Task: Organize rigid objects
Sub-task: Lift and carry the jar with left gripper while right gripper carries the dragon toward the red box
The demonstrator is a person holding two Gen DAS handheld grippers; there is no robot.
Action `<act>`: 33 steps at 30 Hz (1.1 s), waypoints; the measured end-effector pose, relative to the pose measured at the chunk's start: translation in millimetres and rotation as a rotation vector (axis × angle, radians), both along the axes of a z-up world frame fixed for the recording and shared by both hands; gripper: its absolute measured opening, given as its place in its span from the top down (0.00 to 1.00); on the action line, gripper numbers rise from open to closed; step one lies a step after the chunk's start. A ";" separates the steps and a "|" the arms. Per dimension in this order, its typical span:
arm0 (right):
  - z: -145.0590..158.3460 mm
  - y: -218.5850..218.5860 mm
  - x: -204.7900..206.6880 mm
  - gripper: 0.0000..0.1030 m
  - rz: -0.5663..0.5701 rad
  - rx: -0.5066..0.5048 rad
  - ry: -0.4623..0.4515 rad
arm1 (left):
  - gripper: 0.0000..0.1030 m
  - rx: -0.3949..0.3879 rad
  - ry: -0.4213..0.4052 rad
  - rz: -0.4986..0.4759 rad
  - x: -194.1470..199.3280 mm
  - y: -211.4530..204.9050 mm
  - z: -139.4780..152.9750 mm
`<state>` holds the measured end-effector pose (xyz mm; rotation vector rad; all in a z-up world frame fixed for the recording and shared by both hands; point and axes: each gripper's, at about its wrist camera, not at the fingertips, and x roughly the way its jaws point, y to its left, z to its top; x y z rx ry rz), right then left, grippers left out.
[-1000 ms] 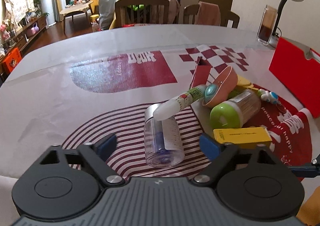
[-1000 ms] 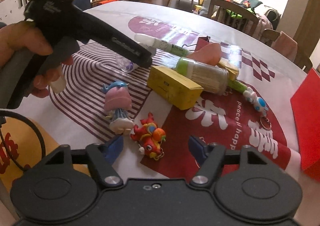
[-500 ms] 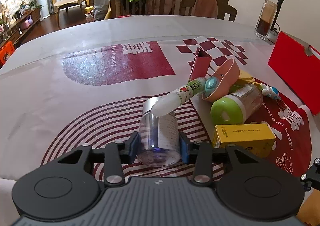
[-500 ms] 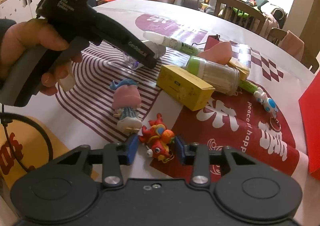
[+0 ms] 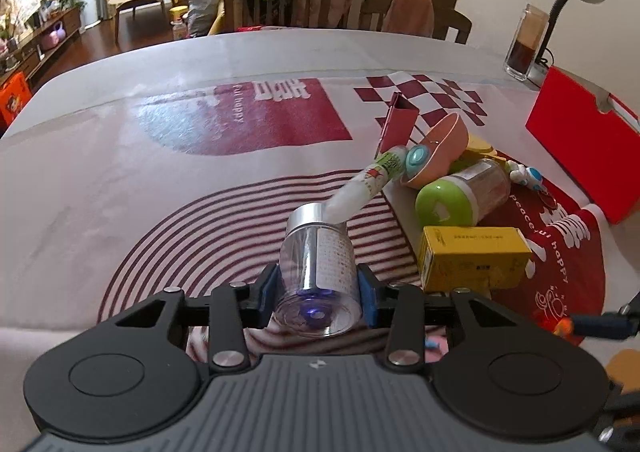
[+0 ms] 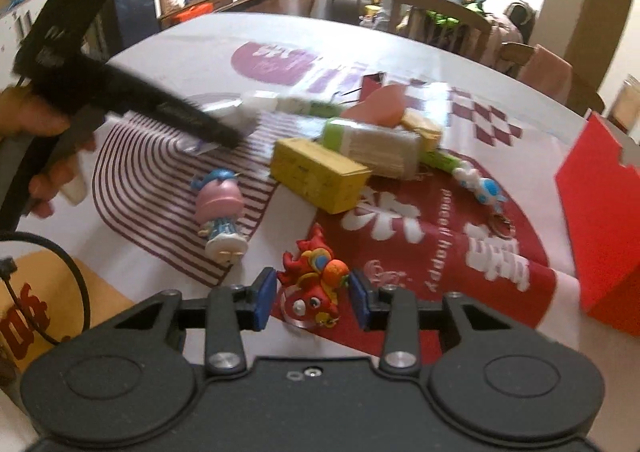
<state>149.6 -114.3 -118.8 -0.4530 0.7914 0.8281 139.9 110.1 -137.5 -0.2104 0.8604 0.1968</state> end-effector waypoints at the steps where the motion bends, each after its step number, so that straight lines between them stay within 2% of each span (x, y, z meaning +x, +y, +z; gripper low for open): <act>1: 3.2 -4.5 1.4 0.63 -0.014 0.006 0.001 | 0.61 -0.006 -0.003 0.006 -4.2 0.8 2.4; 11: 43.7 -48.4 16.4 0.63 -0.117 0.080 0.003 | 0.61 -0.041 -0.042 0.013 -30.6 -5.6 28.6; 18: 77.0 -79.9 40.1 0.63 -0.154 0.120 -0.021 | 0.61 -0.079 -0.097 0.006 -32.5 -19.3 61.5; 21: 88.6 -92.2 55.6 0.63 -0.180 0.133 -0.027 | 0.61 -0.112 -0.126 -0.006 -22.1 -32.2 78.4; 27: 108.9 -121.0 97.3 0.63 -0.222 0.152 -0.051 | 0.61 -0.119 -0.180 -0.070 10.6 -72.8 108.5; 28: 112.1 -125.6 103.9 0.65 -0.225 0.152 -0.059 | 0.61 -0.117 -0.184 -0.081 17.3 -79.7 112.4; 29: 114.7 -129.7 109.9 0.72 -0.228 0.151 -0.068 | 0.61 -0.114 -0.189 -0.091 24.6 -87.2 116.8; 31: 121.5 -140.1 126.3 0.73 -0.234 0.151 -0.083 | 0.61 -0.106 -0.204 -0.110 37.4 -100.2 123.8; 33: 124.4 -148.9 141.5 0.81 -0.242 0.153 -0.093 | 0.61 -0.096 -0.217 -0.128 51.6 -115.0 129.4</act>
